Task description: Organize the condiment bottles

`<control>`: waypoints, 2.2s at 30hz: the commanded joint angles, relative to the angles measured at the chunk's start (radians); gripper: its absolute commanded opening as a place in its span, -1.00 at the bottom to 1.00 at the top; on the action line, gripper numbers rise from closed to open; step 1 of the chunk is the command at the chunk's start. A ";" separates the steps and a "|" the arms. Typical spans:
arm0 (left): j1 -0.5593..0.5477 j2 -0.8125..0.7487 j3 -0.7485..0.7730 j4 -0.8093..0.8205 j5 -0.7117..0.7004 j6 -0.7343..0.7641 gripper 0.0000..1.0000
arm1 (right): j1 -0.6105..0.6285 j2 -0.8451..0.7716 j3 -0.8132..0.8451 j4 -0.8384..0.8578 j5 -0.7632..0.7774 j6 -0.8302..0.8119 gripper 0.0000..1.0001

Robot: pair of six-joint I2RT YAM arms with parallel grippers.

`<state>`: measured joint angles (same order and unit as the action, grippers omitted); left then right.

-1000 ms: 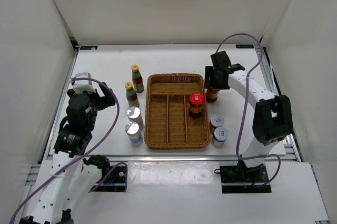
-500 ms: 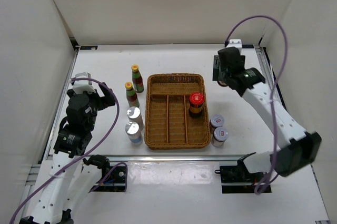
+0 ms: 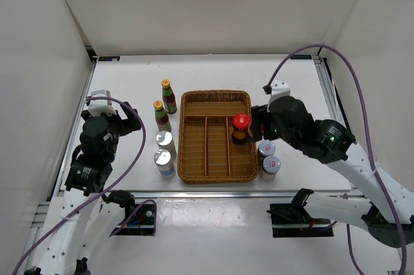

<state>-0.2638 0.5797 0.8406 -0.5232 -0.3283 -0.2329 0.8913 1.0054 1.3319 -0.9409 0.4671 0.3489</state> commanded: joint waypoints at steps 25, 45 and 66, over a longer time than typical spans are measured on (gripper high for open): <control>-0.002 -0.007 -0.006 0.006 -0.011 0.007 0.99 | 0.041 0.065 -0.528 0.444 -0.105 0.160 0.02; -0.002 -0.007 -0.017 0.028 0.077 0.018 0.99 | -0.092 -0.052 -0.267 0.079 0.115 0.102 0.98; -0.002 -0.007 -0.017 0.019 0.035 0.029 0.99 | -0.410 0.185 -0.547 0.366 -0.298 0.075 0.96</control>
<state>-0.2638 0.5804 0.8272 -0.5148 -0.2882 -0.2100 0.4915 1.1698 0.7990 -0.6201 0.2039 0.4355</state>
